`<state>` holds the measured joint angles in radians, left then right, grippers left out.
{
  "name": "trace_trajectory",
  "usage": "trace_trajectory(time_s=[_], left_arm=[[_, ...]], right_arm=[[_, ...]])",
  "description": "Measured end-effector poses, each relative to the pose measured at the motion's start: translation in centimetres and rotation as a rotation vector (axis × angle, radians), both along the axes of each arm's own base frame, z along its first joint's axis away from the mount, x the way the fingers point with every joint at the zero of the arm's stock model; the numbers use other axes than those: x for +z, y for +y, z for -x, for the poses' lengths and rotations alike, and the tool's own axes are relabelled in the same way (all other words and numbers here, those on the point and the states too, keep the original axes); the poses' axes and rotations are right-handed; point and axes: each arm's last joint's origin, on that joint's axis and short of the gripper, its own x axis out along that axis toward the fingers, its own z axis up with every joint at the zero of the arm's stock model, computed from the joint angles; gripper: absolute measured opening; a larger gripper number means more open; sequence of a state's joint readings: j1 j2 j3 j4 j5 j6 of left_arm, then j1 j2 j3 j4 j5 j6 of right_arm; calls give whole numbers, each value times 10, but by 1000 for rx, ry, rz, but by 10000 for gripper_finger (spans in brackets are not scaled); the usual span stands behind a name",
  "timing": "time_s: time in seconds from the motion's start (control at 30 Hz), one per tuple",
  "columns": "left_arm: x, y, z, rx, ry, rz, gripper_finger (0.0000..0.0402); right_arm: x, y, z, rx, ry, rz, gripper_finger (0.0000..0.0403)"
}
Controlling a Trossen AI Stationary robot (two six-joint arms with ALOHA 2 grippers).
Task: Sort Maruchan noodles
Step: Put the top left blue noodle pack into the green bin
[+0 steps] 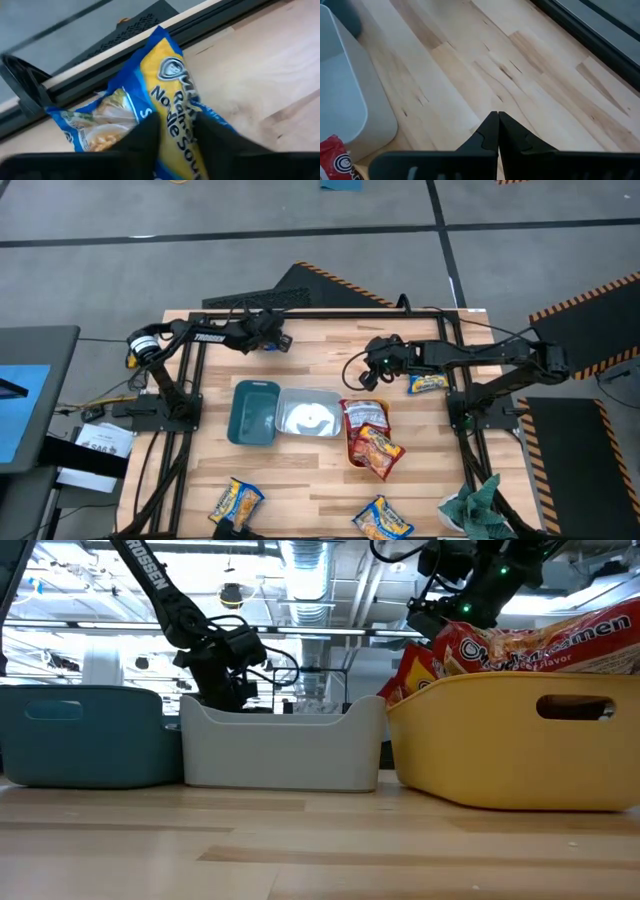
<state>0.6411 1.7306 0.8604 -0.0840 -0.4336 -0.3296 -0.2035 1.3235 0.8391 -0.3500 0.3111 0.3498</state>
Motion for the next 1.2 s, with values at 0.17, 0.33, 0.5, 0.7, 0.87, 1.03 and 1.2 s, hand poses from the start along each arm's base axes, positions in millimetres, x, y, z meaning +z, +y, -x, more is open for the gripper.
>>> trace_trajectory(time_s=[0.17,0.33,0.5,0.7,0.87,1.03,1.2], left_arm=[[3,0,1,-63,59,-34,12],[29,-10,3,-128,55,-101,2],[85,-29,12,-186,-33,-247,0],[149,-84,33,-361,-107,-406,0],[173,-148,52,-635,-128,-439,0],[161,-203,71,-929,26,-338,0],[136,-240,81,-1104,215,-223,0]], right_arm=[[0,0,0,0,0,0,24],[0,0,0,0,0,1,24],[0,0,0,0,1,0,24],[0,0,0,0,1,1,24],[0,0,0,0,0,2,24],[0,0,0,0,0,1,24],[0,0,0,0,-4,2,24]])
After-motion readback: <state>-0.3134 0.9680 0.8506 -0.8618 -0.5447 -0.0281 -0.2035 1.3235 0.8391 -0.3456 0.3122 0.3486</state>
